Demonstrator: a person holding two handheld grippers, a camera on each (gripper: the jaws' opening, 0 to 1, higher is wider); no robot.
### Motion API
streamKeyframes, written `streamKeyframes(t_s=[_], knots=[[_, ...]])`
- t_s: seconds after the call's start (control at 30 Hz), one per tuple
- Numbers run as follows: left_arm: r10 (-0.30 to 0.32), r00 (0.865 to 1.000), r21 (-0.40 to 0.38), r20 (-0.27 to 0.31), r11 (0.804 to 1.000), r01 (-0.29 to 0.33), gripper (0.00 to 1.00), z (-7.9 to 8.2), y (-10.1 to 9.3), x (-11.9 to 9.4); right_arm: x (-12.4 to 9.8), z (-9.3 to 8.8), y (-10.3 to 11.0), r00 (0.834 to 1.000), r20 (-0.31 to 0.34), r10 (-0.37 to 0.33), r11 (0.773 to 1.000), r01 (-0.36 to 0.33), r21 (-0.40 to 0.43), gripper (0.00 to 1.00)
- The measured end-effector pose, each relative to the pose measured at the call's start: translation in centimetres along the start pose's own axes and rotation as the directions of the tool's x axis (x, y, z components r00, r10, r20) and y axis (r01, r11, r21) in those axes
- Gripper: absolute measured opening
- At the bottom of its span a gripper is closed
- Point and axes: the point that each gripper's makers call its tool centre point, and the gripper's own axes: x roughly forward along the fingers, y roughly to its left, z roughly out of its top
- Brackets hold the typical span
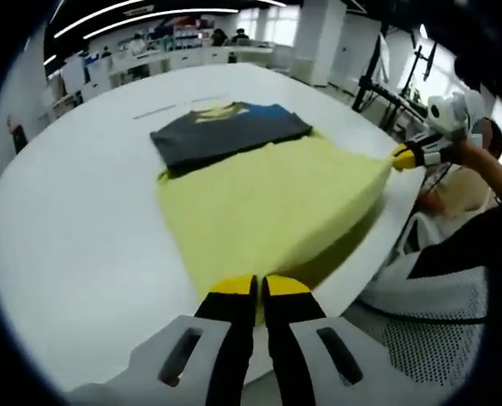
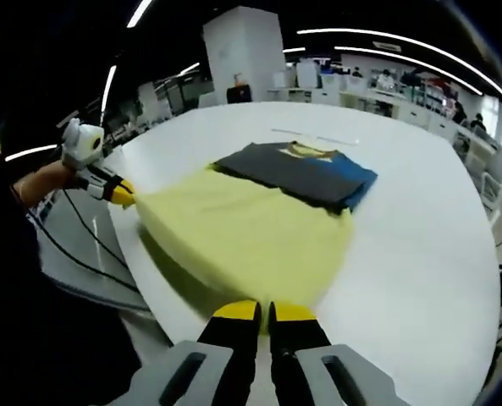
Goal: Fold the garment on the visible template until the final outline fits inside the template.
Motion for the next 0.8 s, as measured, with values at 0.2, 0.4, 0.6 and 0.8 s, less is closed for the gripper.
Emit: streamKeyframes(t_s=[0.2, 0.4, 0.6, 0.8], knots=[[0.005, 1.000, 0.005, -0.001, 1.000, -0.005, 0.00, 1.0, -0.4, -1.3, -0.7, -0.1, 0.7, 0.999, -0.028, 0.019, 1.000, -0.018, 0.012, 0.00], [0.018, 1.000, 0.043, -0.011, 0.999, -0.018, 0.00, 2.0, -0.9, -2.0, -1.5, 0.5, 0.8, 0.999, -0.033, 0.009, 1.000, -0.009, 0.028, 0.00], [0.017, 1.000, 0.076, -0.024, 0.997, -0.015, 0.00, 2.6, -1.2, -2.6, -2.3, 1.3, 0.8, 0.999, -0.038, 0.000, 1.000, 0.002, 0.031, 0.00], [0.021, 0.999, 0.074, -0.027, 0.997, -0.019, 0.00, 3.0, -1.5, -3.2, -3.1, 1.8, 1.2, 0.999, -0.052, 0.010, 0.999, -0.008, 0.042, 0.00]])
